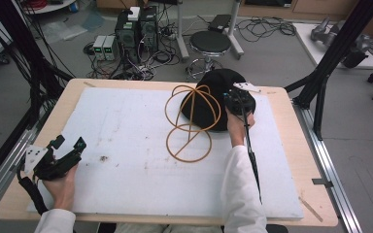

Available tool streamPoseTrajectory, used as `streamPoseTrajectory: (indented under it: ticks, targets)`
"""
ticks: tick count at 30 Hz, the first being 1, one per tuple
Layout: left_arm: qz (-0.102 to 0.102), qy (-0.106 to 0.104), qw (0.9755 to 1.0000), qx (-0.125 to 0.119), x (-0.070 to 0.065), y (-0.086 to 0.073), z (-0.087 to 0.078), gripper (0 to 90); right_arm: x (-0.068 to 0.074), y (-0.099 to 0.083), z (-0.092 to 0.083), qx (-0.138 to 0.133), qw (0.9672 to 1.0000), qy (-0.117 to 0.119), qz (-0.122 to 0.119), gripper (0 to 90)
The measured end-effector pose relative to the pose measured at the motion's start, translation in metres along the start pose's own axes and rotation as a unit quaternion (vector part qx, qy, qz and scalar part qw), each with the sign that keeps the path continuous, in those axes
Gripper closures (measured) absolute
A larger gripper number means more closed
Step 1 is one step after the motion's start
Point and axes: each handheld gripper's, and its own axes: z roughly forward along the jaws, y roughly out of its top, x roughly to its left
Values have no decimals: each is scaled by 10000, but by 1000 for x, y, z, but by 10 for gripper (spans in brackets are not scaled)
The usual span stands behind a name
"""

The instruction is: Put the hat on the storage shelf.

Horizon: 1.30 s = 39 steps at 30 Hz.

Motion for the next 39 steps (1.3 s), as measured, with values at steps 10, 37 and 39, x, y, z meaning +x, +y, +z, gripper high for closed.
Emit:
streamPoseTrajectory:
  ticks: [10, 37, 39]
  targets:
    - [43, -41, 10000, 11, -3, 0, 2, 248, -7, 13, -22, -388, 9992, -110, 1, 862]
    - [14, -168, 9998, 49, -8, -1, 9, 248, -28, 43, -80, -1502, 9879, -311, 227, 860]
    - [11, -180, 9998, 69, -8, -1, 9, 248, -30, 45, -84, -1551, 9871, -285, 263, 860]
